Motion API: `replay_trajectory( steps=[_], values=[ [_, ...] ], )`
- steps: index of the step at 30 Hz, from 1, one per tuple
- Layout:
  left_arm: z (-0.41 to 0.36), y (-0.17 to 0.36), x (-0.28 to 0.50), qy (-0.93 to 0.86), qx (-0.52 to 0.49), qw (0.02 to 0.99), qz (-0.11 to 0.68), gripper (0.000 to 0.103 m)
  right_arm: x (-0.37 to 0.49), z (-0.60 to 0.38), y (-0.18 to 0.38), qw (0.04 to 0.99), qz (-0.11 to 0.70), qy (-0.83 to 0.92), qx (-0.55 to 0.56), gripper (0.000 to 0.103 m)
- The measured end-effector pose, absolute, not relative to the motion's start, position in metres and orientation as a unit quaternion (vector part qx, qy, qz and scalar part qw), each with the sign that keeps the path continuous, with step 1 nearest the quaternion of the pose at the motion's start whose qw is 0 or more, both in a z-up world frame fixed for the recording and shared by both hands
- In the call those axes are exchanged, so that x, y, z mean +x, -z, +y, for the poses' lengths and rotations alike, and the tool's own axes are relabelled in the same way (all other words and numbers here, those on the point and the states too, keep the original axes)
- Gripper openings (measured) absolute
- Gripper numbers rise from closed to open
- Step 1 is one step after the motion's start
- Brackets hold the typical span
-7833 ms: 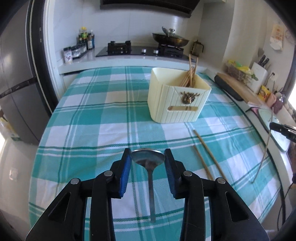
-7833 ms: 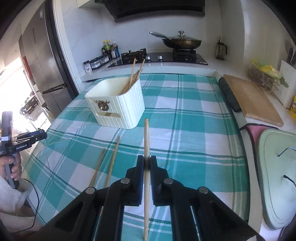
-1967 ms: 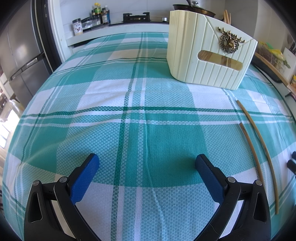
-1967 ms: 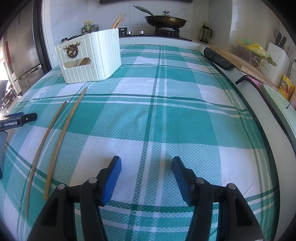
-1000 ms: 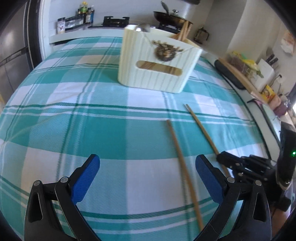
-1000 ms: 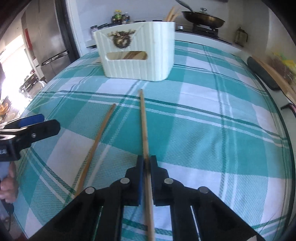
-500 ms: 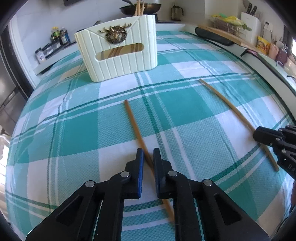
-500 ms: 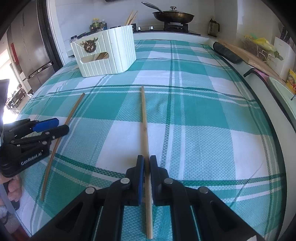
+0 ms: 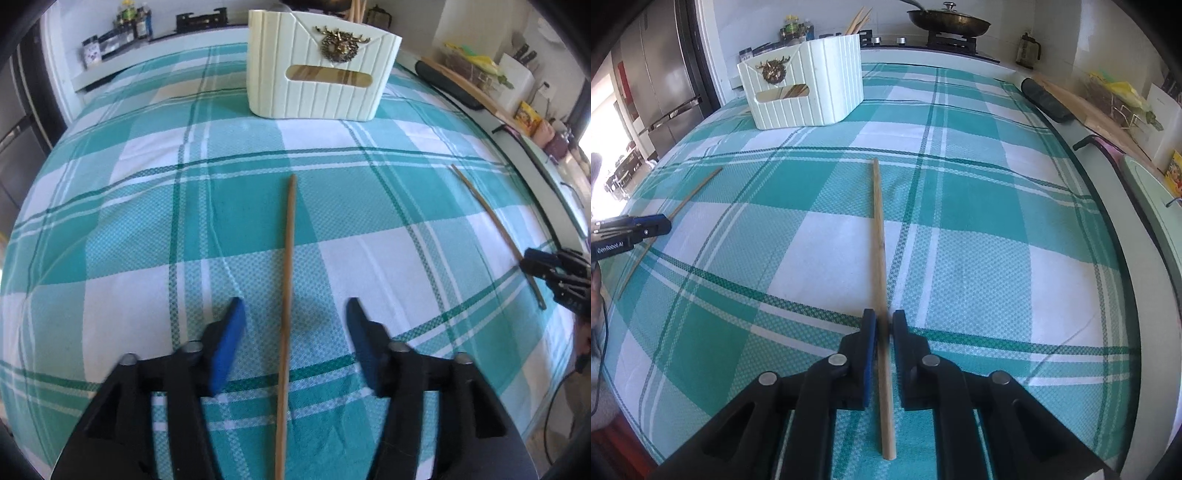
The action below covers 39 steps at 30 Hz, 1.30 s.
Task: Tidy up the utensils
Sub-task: 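Lift both held chopsticks and carry them over the cream holder box, then open both tools to drop the chopsticks into the holder box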
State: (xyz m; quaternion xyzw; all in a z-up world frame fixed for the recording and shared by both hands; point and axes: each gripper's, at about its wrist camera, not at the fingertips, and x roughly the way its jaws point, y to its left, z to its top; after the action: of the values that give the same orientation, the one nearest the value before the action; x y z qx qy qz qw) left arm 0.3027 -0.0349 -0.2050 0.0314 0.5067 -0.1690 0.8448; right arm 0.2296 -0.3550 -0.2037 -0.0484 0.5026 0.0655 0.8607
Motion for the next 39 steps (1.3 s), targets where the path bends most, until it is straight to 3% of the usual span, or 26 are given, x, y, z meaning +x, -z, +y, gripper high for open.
replay_trajectory(
  steps=[1, 2, 9, 11, 12, 16, 19, 23, 32, 39],
  values=[
    [-0.037, 0.203, 0.305, 0.179, 0.044, 0.842, 0.507, 0.078, 0.232, -0.355, 0.201, 0.856, 0.508, -0.073, -0.057, 0.036],
    [-0.04, 0.202, 0.308, 0.184, 0.062, 0.84, 0.507, 0.078, 0.234, -0.356, 0.199, 0.854, 0.511, -0.079, -0.062, 0.044],
    [-0.06, 0.208, 0.346, 0.193, 0.142, 0.814, 0.528, 0.075, 0.269, -0.35, 0.196, 0.818, 0.555, -0.115, -0.099, 0.044],
    [-0.065, 0.211, 0.358, 0.2, 0.144, 0.804, 0.541, 0.059, 0.285, -0.347, 0.201, 0.808, 0.567, -0.119, -0.106, 0.044],
    [-0.066, 0.21, 0.363, 0.202, 0.14, 0.805, 0.541, 0.056, 0.292, -0.346, 0.204, 0.804, 0.572, -0.121, -0.105, 0.044],
    [-0.075, 0.206, 0.379, 0.205, 0.133, 0.801, 0.546, 0.006, 0.328, -0.34, 0.21, 0.808, 0.569, -0.116, -0.096, 0.043],
    [-0.076, 0.205, 0.384, 0.207, 0.11, 0.806, 0.543, 0.004, 0.352, -0.334, 0.209, 0.817, 0.56, -0.104, -0.086, 0.007],
    [-0.06, 0.18, 0.373, 0.208, 0.071, 0.834, 0.507, 0.004, 0.36, -0.326, 0.195, 0.833, 0.54, -0.105, -0.055, 0.007],
    [-0.012, 0.075, 0.316, 0.228, -0.003, 0.894, 0.386, 0.004, 0.286, -0.331, 0.083, 0.901, 0.405, -0.154, -0.008, 0.007],
    [0.0, 0.027, 0.296, 0.233, -0.025, 0.916, 0.326, 0.004, 0.252, -0.33, 0.031, 0.927, 0.339, -0.162, -0.013, 0.007]
  ],
)
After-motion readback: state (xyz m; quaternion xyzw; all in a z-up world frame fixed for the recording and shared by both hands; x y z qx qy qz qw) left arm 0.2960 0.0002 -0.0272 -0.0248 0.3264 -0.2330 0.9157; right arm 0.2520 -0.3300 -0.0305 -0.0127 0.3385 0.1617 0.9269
